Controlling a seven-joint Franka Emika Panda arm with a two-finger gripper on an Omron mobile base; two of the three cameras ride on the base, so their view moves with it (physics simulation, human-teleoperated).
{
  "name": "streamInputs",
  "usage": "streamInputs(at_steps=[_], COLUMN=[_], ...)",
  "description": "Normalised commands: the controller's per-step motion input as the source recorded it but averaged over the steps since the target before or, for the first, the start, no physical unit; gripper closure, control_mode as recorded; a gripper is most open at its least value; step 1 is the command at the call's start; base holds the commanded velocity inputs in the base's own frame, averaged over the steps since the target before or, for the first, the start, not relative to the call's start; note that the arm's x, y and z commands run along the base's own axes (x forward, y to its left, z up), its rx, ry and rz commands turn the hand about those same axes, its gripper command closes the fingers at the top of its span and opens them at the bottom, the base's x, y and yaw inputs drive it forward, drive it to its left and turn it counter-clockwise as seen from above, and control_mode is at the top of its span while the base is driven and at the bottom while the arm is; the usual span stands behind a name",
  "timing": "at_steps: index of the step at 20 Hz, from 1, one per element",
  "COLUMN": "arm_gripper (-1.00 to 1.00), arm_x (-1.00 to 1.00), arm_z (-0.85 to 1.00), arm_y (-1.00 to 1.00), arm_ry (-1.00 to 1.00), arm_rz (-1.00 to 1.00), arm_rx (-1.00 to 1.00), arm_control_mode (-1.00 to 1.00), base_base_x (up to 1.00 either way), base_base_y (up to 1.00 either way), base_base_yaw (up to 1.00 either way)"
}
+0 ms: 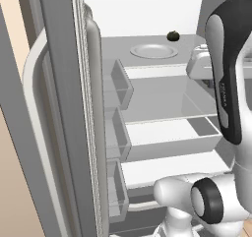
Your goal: Retrieve the chicken drumstick from the fridge and place it on the saucepan with marinade on the stove.
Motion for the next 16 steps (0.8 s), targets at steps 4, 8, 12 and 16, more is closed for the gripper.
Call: streamInputs(at_steps=[4, 8, 12, 16], arm_gripper=[1.00, 1.00, 1.00, 1.00], arm_x=[-0.01, -0.21, -0.26, -0.10], arm_z=[-0.82, -0.75, -0.59, -0.21], arm_y=[0.00, 0.00, 0.00, 0.00], arm_ry=[-0.02, -0.16, -0.26, -0.02], arm_rz=[0.00, 0.00, 0.00, 0.00], arm_rx=[0.00, -0.05, -0.06, -0.02], arm_control_mode=[-1.00, -1.00, -1.00, -1.00], base_base_x=[0.00, 0.00, 0.00, 0.00], base_base_y=[0.00, 0.00, 0.00, 0.00], base_base_yaw=[0.00, 0.00, 0.00, 0.00])
